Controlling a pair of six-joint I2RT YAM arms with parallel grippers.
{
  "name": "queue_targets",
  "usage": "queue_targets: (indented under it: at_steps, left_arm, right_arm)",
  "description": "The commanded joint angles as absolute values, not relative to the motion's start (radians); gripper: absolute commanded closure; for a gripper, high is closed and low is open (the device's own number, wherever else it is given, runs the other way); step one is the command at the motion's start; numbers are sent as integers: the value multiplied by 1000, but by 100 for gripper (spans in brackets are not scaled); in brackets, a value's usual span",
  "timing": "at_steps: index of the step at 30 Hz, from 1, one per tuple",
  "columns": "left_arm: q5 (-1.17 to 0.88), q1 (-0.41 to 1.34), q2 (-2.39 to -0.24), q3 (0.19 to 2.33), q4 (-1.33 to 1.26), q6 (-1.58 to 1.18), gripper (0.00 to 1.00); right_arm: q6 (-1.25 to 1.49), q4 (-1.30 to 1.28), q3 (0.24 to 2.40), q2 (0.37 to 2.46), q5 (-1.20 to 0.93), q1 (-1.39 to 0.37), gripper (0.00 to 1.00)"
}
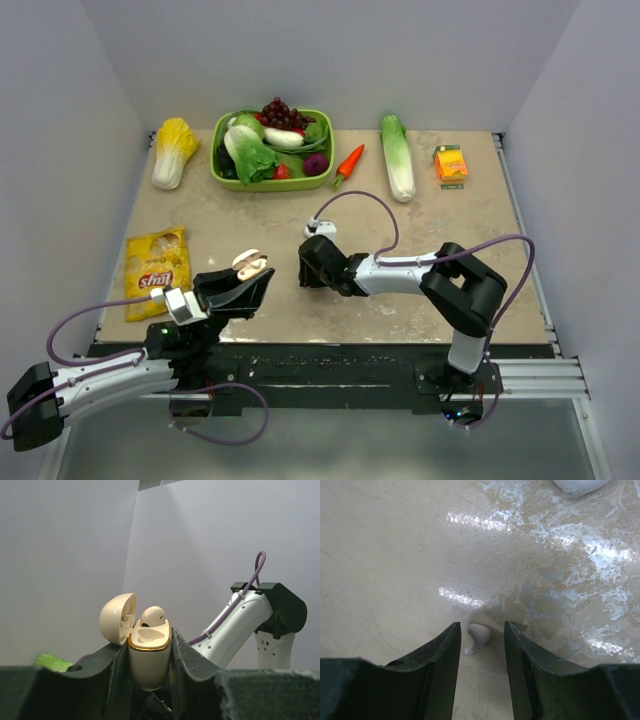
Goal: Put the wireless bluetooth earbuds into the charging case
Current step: Pick up the earbud from the center of the board.
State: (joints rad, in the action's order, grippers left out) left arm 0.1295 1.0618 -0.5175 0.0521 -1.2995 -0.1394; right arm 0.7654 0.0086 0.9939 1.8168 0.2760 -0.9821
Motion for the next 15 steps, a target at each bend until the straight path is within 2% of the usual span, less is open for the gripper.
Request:
queue_targets:
  at_steps: [1, 11, 15]
  left_arm:
    - [137, 1066, -511, -61, -1425, -161, 100]
    - [133, 1066, -531, -69, -1442, -172, 100]
    - [132, 1066, -540, -72, -1451, -175, 100]
  right_arm:
    - [744, -29, 997, 1858, 299, -991, 58]
    - [672, -44, 988, 1862, 305, -992, 64]
    - [634, -70, 989, 1856, 313, -992, 63]
